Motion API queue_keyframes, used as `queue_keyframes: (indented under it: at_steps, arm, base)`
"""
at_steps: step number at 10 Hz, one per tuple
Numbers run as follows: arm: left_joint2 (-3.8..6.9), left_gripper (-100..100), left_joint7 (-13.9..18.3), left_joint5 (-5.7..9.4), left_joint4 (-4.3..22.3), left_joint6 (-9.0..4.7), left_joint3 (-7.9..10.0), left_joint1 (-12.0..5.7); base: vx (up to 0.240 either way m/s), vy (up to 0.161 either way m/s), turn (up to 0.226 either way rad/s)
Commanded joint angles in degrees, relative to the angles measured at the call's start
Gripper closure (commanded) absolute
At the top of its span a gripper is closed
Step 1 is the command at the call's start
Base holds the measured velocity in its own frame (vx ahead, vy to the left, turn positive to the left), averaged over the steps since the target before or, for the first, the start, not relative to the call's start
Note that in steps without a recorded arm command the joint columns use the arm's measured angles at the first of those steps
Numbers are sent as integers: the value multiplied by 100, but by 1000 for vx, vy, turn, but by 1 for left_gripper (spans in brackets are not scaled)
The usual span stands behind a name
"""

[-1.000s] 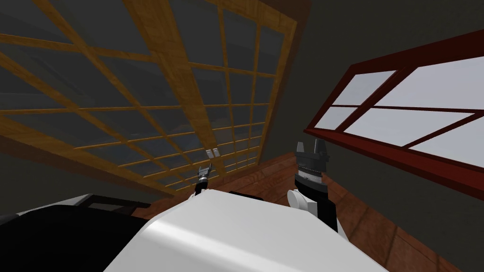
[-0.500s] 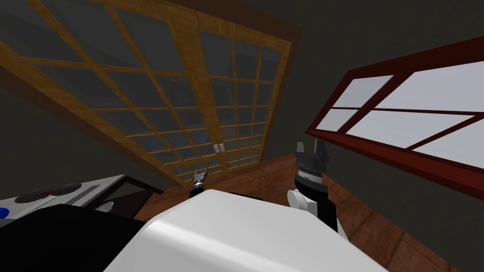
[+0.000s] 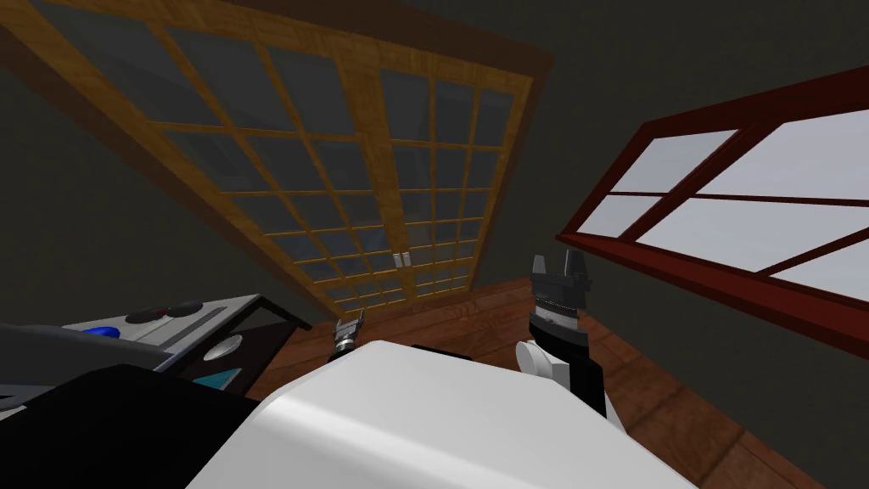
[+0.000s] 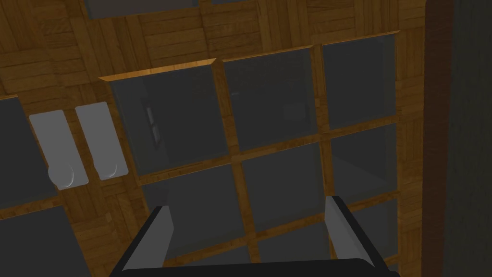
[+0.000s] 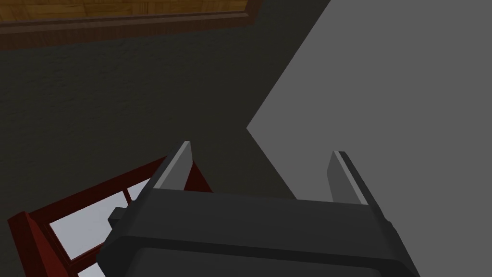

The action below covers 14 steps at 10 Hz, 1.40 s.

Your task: Pull the door open

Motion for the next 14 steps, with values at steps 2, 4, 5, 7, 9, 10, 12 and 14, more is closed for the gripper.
queue_keyframes:
  at_steps: [2, 4, 5, 7, 9, 10, 12, 14]
  arm:
    - [102, -100, 11, 45, 77, 34, 116, 163]
    - [193, -100, 9, 96, 139, 90, 252, 333]
    - [223, -100, 9, 113, 146, 128, 289, 323]
    - [214, -100, 10, 107, 133, 133, 269, 268]
    - [191, -100, 10, 92, 106, 136, 225, 164]
    - [174, -100, 11, 81, 88, 136, 192, 94]
    - [131, -100, 13, 54, 45, 130, 113, -62]
    - [95, -100, 14, 30, 10, 123, 48, -190]
  base:
    - [-140, 43, 101]
    - [-42, 30, 95]
    - [29, 92, 99]
    - [139, 73, -51]
    - [183, 28, -69]
    - [194, 51, -74]
    - [207, 4, -115]
    - [187, 17, -80]
